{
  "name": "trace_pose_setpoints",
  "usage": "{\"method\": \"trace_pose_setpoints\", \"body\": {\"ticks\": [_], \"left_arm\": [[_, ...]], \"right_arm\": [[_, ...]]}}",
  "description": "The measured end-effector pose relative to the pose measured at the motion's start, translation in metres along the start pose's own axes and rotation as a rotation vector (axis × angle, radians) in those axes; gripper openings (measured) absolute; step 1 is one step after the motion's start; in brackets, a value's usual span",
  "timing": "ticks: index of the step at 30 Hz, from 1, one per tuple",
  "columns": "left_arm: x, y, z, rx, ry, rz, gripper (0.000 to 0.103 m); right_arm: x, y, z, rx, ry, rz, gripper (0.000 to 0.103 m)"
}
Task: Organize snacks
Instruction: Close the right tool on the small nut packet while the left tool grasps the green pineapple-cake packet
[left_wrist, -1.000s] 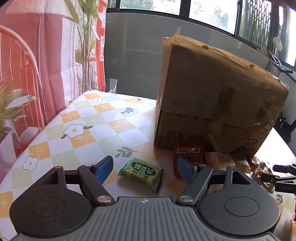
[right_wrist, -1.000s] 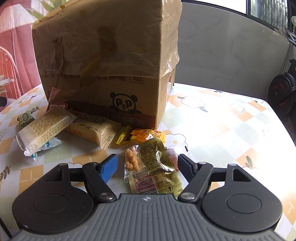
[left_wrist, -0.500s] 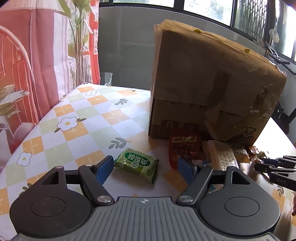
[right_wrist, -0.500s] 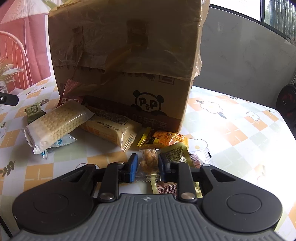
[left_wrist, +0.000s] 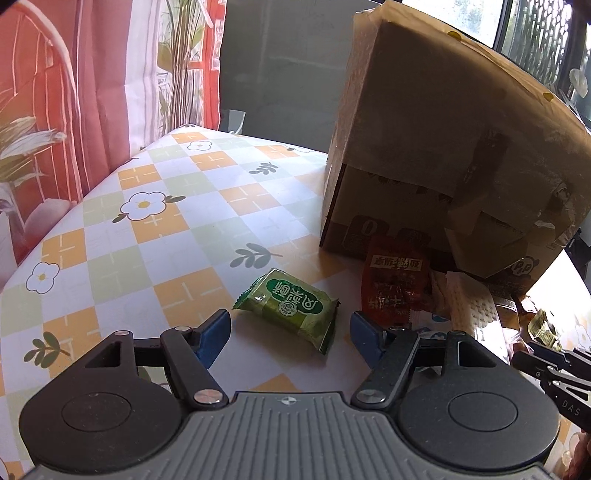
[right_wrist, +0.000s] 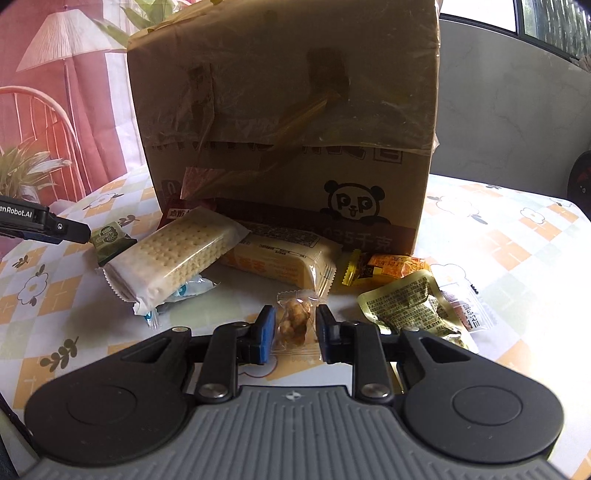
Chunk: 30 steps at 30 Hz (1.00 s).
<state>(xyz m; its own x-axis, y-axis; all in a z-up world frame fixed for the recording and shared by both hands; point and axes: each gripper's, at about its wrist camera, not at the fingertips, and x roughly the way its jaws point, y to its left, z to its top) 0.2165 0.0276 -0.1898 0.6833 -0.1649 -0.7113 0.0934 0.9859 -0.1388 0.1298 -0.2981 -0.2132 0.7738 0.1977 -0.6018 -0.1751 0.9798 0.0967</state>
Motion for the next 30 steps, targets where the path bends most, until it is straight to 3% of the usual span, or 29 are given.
{"method": "trace_pose_setpoints", "body": {"ticks": [5,16,22,27,28,30], "left_arm": [[0.024,0.003,0.002,-0.102,0.085,-0.033,0.059],[0.049,0.005,0.021,-0.197,0.073,-0.012,0.060],[0.058,-0.014,0.024,-0.109,0.038,0.046,0.061],[0.060,-0.031,0.015,-0.017,0.000,0.099,0.067],[0.059,-0.032,0.013,-0.006,-0.005,0.105,0.067],[0.057,-0.031,0.011,-0.001,-0.018,0.133,0.056]], "right_arm": [[-0.002,-0.007,-0.003,0.035,-0.007,0.006,0.026],[-0.002,-0.001,-0.004,-0.010,-0.002,0.024,0.026],[-0.002,-0.003,-0.004,0.005,-0.003,0.028,0.026],[-0.002,-0.002,-0.004,0.011,-0.001,0.031,0.026],[-0.002,-0.002,-0.004,0.013,-0.002,0.032,0.026],[-0.002,-0.003,-0.004,0.018,-0.003,0.034,0.026]]}}
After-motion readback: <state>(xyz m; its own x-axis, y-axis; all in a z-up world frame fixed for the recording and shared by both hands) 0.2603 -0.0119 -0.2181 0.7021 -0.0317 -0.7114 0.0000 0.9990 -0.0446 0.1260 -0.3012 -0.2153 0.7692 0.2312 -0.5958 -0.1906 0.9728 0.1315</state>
